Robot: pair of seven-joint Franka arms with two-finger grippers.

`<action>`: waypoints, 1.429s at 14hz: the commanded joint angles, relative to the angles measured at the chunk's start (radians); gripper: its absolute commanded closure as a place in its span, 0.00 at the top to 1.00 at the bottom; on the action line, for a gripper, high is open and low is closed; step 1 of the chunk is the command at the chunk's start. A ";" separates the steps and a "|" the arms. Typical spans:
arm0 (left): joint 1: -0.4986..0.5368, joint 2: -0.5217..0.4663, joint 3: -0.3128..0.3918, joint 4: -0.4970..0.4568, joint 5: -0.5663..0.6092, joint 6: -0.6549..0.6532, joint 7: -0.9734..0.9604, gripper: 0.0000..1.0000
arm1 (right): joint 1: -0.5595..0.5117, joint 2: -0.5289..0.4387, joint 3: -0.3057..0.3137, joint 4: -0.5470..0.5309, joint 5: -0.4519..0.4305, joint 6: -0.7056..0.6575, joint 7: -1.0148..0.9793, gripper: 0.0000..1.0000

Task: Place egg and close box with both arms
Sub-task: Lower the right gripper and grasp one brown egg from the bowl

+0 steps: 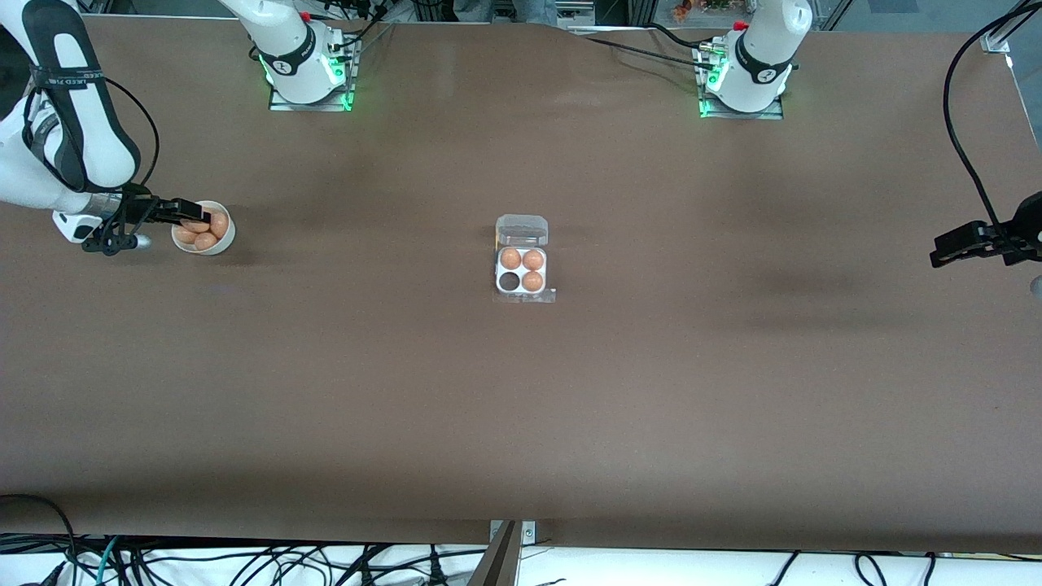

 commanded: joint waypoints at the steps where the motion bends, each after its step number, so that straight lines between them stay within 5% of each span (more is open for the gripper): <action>1: 0.007 0.013 -0.005 0.027 0.025 -0.003 0.014 1.00 | 0.000 0.000 -0.004 0.006 0.032 -0.007 -0.014 0.72; 8: 0.007 0.014 -0.005 0.027 0.027 0.019 0.014 1.00 | 0.000 0.009 -0.004 0.006 0.034 -0.008 -0.016 0.55; 20: 0.007 0.017 -0.005 0.048 0.027 0.019 0.014 1.00 | 0.000 0.022 -0.004 0.006 0.034 -0.013 -0.017 0.44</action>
